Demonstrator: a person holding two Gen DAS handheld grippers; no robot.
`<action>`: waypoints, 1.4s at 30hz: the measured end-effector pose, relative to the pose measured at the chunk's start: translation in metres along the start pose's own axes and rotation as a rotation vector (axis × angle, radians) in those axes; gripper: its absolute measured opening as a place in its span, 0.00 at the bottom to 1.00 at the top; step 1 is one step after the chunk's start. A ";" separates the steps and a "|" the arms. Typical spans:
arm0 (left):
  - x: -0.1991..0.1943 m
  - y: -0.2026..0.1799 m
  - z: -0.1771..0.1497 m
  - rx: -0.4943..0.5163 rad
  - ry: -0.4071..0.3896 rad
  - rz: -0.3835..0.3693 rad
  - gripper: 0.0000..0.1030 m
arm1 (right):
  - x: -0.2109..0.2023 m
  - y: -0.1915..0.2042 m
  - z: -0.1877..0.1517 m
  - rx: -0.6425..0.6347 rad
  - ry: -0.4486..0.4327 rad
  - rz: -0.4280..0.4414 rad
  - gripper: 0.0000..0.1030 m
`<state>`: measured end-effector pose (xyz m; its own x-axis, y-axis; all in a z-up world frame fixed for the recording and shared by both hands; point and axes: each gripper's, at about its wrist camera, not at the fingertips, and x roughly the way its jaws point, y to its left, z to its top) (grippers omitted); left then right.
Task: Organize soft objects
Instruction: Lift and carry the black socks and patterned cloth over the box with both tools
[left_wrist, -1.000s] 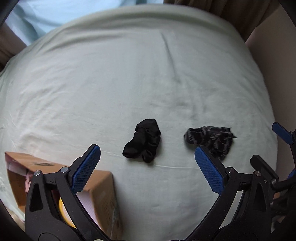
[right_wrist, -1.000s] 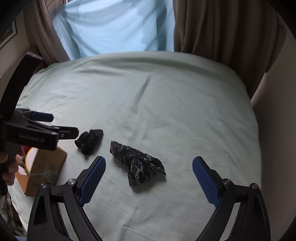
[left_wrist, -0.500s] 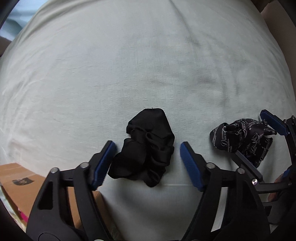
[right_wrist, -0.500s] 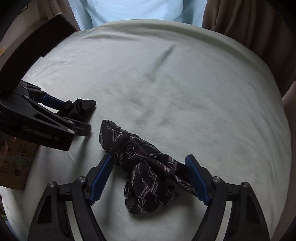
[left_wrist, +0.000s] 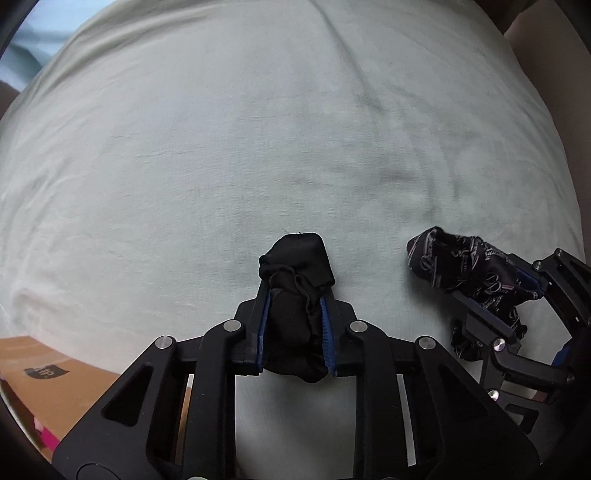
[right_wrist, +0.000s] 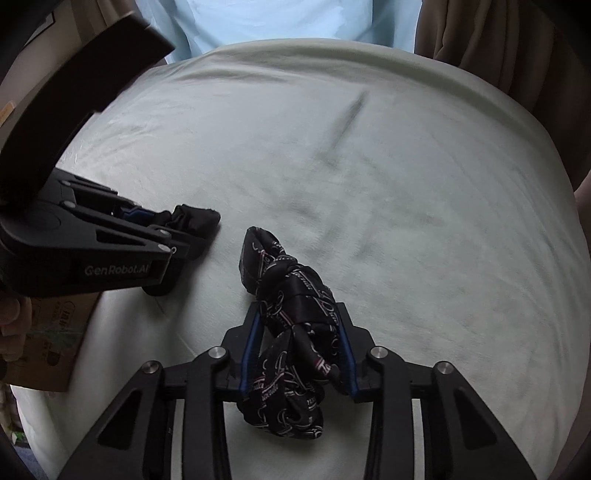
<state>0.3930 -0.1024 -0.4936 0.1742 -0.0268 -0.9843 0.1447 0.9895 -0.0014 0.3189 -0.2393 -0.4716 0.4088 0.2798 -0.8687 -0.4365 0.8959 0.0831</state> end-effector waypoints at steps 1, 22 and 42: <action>-0.003 0.001 -0.001 -0.004 -0.005 -0.001 0.19 | -0.004 0.000 0.001 0.004 -0.006 -0.003 0.33; -0.212 -0.021 -0.053 -0.015 -0.284 -0.070 0.19 | -0.199 0.020 0.009 0.194 -0.197 -0.094 0.32; -0.391 0.076 -0.184 -0.076 -0.468 -0.110 0.19 | -0.336 0.159 0.031 0.347 -0.302 -0.098 0.32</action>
<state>0.1564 0.0091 -0.1415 0.5838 -0.1751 -0.7928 0.1177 0.9844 -0.1308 0.1371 -0.1798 -0.1517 0.6725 0.2298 -0.7035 -0.1114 0.9712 0.2107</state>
